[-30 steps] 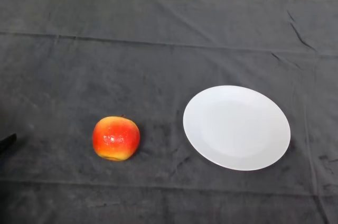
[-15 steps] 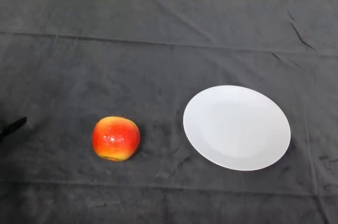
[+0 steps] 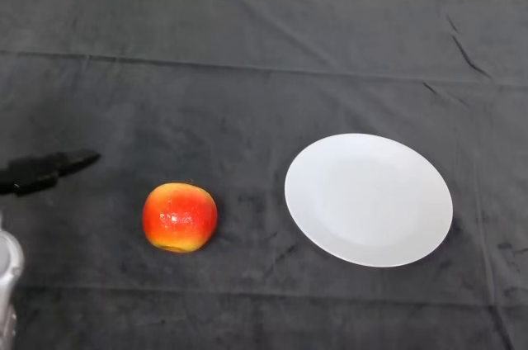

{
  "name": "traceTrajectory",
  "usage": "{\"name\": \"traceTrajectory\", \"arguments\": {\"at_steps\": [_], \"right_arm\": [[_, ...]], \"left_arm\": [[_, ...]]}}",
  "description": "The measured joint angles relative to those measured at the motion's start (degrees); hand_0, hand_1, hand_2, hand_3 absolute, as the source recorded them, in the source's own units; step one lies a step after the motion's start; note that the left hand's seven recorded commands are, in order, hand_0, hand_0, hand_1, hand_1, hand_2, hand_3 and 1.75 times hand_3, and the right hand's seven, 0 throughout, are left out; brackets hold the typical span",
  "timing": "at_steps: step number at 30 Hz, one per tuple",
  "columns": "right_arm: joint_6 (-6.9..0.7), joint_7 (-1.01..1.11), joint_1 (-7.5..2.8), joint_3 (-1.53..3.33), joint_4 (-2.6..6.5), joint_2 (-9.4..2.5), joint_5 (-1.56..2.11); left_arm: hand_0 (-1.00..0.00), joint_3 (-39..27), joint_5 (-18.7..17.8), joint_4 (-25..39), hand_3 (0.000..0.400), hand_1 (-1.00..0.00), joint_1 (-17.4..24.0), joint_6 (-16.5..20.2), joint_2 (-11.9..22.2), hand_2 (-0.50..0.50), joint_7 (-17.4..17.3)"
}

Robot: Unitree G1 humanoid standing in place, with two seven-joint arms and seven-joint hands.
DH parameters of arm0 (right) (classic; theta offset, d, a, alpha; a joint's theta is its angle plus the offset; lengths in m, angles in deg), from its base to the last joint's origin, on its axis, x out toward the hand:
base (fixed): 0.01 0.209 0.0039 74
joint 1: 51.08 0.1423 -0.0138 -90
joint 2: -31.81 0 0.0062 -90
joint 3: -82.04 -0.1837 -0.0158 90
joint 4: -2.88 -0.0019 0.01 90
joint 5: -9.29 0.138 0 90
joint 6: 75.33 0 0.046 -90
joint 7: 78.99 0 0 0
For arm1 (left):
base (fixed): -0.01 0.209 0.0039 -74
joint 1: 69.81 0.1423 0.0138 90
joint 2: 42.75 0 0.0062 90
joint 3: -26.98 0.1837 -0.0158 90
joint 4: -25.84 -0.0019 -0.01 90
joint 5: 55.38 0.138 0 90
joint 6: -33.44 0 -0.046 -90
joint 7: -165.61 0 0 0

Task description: Move the apple to the plate

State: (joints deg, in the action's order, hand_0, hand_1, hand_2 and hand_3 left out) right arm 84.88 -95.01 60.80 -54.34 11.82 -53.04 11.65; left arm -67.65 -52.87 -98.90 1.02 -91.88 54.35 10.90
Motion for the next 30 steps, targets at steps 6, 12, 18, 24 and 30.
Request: {"name": "traceTrajectory", "arguments": {"at_steps": [6, 12, 18, 24, 30], "right_arm": [[0.01, 0.00, 0.08, 0.00, -0.01, 0.00, 0.00], [0.01, 0.00, 0.10, 0.01, -0.01, -0.02, 0.01], [0.01, 0.00, 0.06, 0.04, -0.03, 0.01, 0.02], [0.01, 0.00, 0.06, 0.04, -0.04, 0.02, 0.03], [0.01, 0.00, 0.09, 0.04, -0.05, -0.01, 0.03]], "left_arm": [[0.00, 2.39, 1.16, 5.63, 0.000, 0.00, 2.47, 2.92, -0.61, 0.00, 0.02], [0.00, 4.32, 1.23, 7.85, 0.000, 0.00, 2.48, 4.63, -0.71, 0.00, -0.22], [0.00, 6.60, 1.29, 7.88, 0.000, 0.00, 2.48, 7.62, -2.02, 0.00, -0.49], [0.00, 10.60, 2.37, 9.12, 0.000, 0.00, 2.48, 10.21, -2.98, 0.00, -0.52], [0.00, 14.23, 3.09, 11.23, 0.000, 0.00, 2.47, 11.21, -3.16, 0.00, -1.13]]}}
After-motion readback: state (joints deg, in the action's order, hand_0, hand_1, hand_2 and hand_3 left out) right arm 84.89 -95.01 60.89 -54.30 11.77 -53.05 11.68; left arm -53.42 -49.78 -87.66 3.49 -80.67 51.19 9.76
